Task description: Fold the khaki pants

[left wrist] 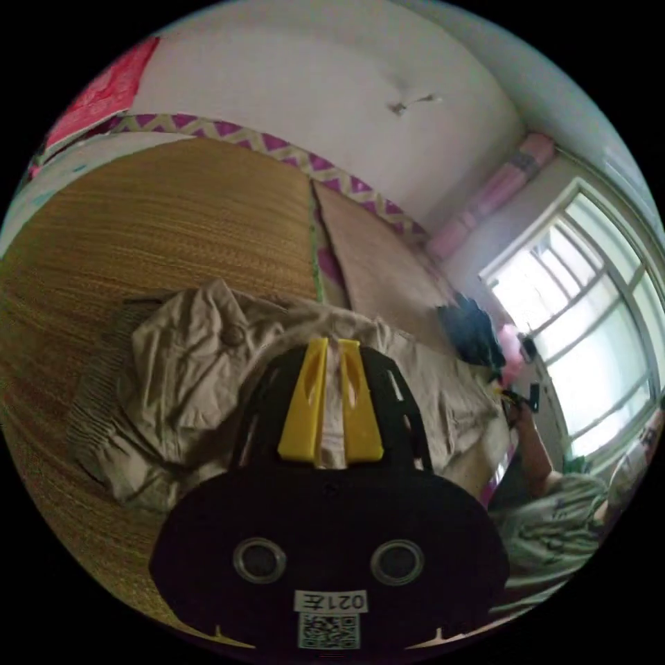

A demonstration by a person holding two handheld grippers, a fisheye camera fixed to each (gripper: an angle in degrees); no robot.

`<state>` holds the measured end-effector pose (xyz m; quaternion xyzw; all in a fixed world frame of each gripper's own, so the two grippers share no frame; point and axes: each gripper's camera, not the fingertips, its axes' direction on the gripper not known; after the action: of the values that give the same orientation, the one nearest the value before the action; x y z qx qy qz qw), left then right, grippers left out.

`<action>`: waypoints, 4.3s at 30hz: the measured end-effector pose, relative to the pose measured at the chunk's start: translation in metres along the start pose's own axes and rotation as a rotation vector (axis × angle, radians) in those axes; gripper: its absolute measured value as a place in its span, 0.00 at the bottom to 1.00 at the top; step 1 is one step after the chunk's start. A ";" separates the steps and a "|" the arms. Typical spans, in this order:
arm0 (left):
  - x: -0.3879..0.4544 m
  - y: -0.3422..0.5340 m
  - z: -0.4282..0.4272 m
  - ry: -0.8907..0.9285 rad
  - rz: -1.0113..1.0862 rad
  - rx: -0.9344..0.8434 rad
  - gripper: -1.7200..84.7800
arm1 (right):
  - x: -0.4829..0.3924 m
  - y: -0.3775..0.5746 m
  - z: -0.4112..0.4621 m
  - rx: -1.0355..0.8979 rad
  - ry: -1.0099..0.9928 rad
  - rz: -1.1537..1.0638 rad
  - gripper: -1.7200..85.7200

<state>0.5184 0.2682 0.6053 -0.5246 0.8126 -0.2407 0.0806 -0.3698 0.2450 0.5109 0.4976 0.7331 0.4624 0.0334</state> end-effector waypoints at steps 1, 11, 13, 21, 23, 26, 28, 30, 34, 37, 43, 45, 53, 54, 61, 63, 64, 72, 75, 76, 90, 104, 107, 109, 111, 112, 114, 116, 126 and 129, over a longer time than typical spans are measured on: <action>0.004 0.004 0.009 -0.005 0.017 -0.045 0.02 | -0.005 0.001 0.010 -0.029 0.060 -0.016 0.04; 0.008 0.060 0.015 -0.208 0.043 -0.054 0.01 | -0.025 0.005 -0.028 0.120 0.460 -0.052 0.07; 0.013 0.073 0.004 -0.179 0.048 -0.027 0.01 | -0.007 0.009 -0.037 0.060 0.341 0.015 0.10; 0.035 0.142 -0.032 -0.012 0.010 0.049 0.01 | 0.070 0.031 -0.044 -0.005 -0.268 0.325 0.18; 0.035 0.156 -0.041 0.029 -0.011 0.080 0.01 | 0.070 0.029 -0.038 -0.029 -0.315 0.339 0.18; 0.033 0.174 -0.051 0.081 -0.037 0.096 0.01 | 0.058 0.016 -0.031 -0.063 -0.284 0.319 0.17; 0.033 0.183 -0.056 0.077 -0.040 0.104 0.01 | 0.047 0.008 -0.026 -0.094 -0.234 0.295 0.15; 0.031 0.195 -0.062 0.090 -0.048 0.112 0.01 | 0.032 -0.001 -0.015 -0.161 -0.155 0.236 0.08; 0.028 0.214 -0.075 0.084 -0.042 0.107 0.01 | -0.007 -0.015 -0.037 -0.100 -0.059 0.166 0.04; 0.025 0.231 -0.093 0.074 -0.028 0.117 0.01 | -0.079 -0.034 -0.079 0.008 -0.048 0.015 0.03; 0.021 0.265 -0.126 0.137 -0.010 0.173 0.01 | -0.303 -0.063 -0.080 0.022 -0.067 -0.441 0.03; 0.022 0.277 -0.135 0.163 0.004 0.190 0.01 | -0.384 -0.063 -0.033 -0.043 -0.073 -0.585 0.03; 0.028 0.313 -0.154 0.158 0.036 0.206 0.01 | -0.512 -0.043 0.205 -0.342 0.032 -0.708 0.03; 0.028 0.319 -0.157 0.152 0.038 0.203 0.01 | -0.509 -0.039 0.232 -0.390 0.032 -0.676 0.03; 0.020 0.332 -0.173 0.086 0.028 0.218 0.01 | -0.512 -0.030 0.216 -0.229 0.040 -0.653 0.05; 0.010 0.322 -0.176 0.103 -0.026 0.268 0.02 | -0.508 -0.023 0.247 -0.297 0.084 -0.645 0.07; 0.007 0.319 -0.178 0.102 -0.044 0.288 0.03 | -0.506 -0.020 0.252 -0.306 0.086 -0.645 0.08; -0.081 0.277 -0.199 -0.004 -0.476 0.492 0.14 | -0.428 0.005 0.153 -0.238 -0.235 -0.593 0.12; -0.117 0.251 -0.189 -0.004 -0.599 0.479 0.17 | -0.385 0.028 0.119 -0.254 -0.272 -0.581 0.11; -0.123 0.246 -0.185 0.005 -0.628 0.475 0.17 | -0.376 0.034 0.113 -0.260 -0.277 -0.575 0.11; -0.082 0.153 -0.135 -0.054 -0.669 0.518 0.02 | -0.156 0.140 0.002 -0.052 -0.519 -0.117 0.07; 0.466 0.111 0.089 -0.543 0.700 0.271 0.01 | -0.063 0.167 -0.023 0.026 -0.583 -0.078 0.03; 0.506 0.142 0.226 -0.556 0.850 -0.009 0.01 | -0.051 0.174 -0.022 0.024 -0.595 -0.083 0.03; 0.506 0.168 0.297 -0.614 0.906 -0.151 0.01 | -0.043 0.178 -0.021 0.014 -0.608 -0.083 0.03; 0.511 0.189 0.313 -0.664 0.924 -0.047 0.01 | -0.032 0.184 -0.021 0.019 -0.626 -0.068 0.03; 0.514 0.189 0.311 -0.672 0.923 -0.030 0.01 | -0.029 0.186 -0.021 0.022 -0.633 -0.068 0.03; 0.522 0.189 0.305 -0.659 0.916 0.014 0.02 | -0.019 0.189 -0.021 0.033 -0.631 -0.057 0.03; 0.518 0.192 0.316 -0.637 0.940 -0.028 0.03 | -0.012 0.188 -0.020 0.047 -0.639 -0.054 0.03; 0.475 0.219 0.267 -0.444 1.000 0.153 0.07 | -0.043 0.103 -0.014 0.117 -0.404 -0.237 0.15; 0.415 0.179 0.218 -0.385 0.622 0.187 0.03 | -0.051 0.046 0.007 0.096 -0.365 -0.208 0.18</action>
<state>0.2757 -0.1086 0.3807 -0.2787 0.8775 -0.1749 0.3489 -0.3087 0.2144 0.5187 0.4955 0.7836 0.3234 0.1894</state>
